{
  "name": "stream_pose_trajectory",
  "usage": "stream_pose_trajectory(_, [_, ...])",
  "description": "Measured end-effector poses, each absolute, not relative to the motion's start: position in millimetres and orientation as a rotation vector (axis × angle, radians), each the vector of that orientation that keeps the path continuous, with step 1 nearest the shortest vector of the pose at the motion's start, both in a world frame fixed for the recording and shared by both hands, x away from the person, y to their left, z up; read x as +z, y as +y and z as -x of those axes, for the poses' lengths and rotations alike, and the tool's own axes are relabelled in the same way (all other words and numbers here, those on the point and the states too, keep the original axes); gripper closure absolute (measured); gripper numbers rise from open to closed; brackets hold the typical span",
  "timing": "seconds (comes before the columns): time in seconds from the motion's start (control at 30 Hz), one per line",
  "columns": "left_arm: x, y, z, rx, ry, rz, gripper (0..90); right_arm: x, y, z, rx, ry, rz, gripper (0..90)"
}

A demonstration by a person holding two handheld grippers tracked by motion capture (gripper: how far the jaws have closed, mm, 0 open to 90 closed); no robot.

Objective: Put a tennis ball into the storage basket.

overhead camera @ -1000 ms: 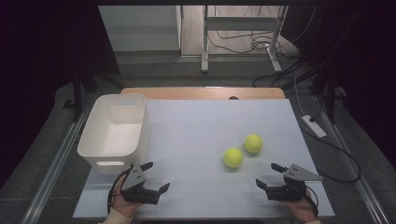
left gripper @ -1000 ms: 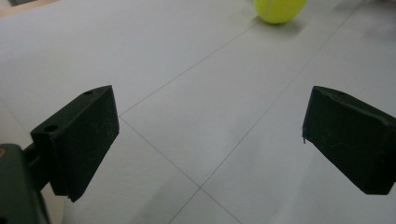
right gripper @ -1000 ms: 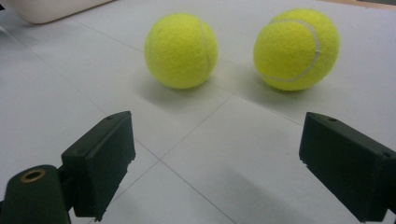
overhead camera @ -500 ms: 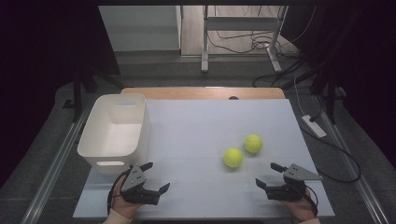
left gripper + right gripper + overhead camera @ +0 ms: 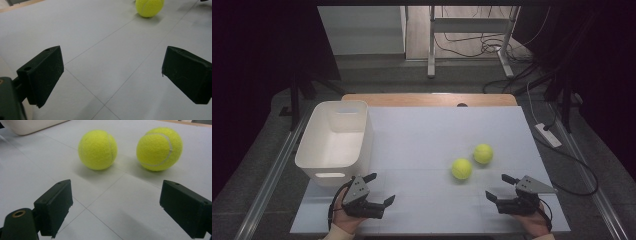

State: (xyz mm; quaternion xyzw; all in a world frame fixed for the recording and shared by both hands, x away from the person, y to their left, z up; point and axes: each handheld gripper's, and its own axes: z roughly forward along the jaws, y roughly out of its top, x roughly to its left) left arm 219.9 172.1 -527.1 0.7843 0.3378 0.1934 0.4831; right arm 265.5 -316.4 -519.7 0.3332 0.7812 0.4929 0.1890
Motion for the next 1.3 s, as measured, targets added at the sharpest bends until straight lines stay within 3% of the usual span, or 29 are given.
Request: stream_pose_trajectory(1.3, [-495.2,133.0,-243.5,0.400,0.834,-1.978,4.6,-521.4,-312.6,-268.0,1.382,2.200,-0.949,11.4])
